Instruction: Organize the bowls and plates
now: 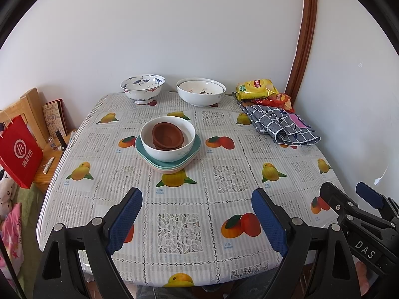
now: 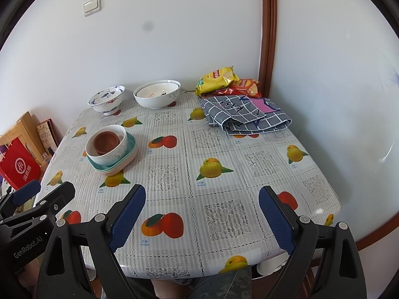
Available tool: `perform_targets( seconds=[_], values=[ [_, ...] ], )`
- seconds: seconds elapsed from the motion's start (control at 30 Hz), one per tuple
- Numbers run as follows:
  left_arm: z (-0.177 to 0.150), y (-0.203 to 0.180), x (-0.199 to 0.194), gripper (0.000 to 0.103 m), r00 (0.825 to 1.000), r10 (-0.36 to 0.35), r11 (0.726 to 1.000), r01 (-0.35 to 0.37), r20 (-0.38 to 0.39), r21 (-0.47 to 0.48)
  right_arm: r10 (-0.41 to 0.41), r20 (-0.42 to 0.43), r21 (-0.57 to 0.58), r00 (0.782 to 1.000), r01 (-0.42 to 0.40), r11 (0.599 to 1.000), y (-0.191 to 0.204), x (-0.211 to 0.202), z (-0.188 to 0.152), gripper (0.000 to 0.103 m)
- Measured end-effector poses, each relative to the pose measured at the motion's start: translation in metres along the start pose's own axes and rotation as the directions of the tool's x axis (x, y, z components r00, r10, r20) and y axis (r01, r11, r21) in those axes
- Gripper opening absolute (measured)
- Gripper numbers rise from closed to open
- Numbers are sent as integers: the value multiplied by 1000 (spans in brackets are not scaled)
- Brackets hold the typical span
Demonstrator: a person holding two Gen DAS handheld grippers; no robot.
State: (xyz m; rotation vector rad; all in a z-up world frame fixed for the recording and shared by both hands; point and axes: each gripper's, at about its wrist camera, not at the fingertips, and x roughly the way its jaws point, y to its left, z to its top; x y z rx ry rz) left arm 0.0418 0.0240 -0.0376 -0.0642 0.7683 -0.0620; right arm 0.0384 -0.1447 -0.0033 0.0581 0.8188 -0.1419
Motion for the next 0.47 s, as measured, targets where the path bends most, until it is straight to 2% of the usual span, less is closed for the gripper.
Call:
perform_targets(
  seconds=[0.47],
  values=[
    [1,1,0,89,1000,2,1000,-2,4,2,6,6,6,1000,-6,1000,1,-3,1,91]
  ],
)
